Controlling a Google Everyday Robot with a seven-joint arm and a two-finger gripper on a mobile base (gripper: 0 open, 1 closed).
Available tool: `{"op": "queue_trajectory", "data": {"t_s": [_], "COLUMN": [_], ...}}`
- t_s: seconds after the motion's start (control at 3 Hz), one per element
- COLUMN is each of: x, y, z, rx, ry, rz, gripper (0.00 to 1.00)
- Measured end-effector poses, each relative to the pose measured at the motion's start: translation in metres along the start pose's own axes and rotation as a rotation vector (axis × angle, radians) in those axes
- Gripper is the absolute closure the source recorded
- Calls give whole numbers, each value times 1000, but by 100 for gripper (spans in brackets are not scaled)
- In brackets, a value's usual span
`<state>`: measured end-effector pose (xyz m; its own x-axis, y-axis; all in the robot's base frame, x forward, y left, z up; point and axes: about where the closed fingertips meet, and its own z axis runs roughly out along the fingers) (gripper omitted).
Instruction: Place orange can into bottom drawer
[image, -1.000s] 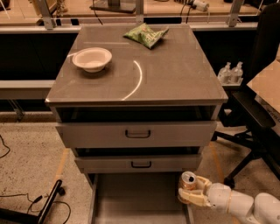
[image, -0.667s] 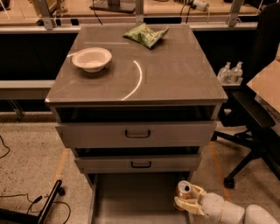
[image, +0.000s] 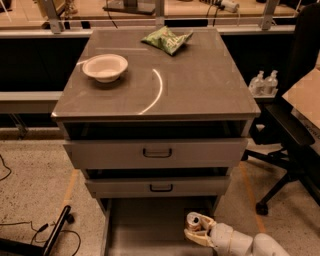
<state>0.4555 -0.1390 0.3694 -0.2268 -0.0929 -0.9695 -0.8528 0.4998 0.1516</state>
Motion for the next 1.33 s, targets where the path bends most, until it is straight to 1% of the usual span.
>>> {"op": "queue_trajectory", "data": {"t_s": [0.33,0.67,1.0,1.33], "x": [34,86,86,108], "y": [-3,-5,-5,-9], "z": [34,93,93,100], "rx": [-15,-50,-50,-8], "ry": [24,43,43,62], "rz": [-16,-27,-27,-5], "gripper": [100,100,100,100]}}
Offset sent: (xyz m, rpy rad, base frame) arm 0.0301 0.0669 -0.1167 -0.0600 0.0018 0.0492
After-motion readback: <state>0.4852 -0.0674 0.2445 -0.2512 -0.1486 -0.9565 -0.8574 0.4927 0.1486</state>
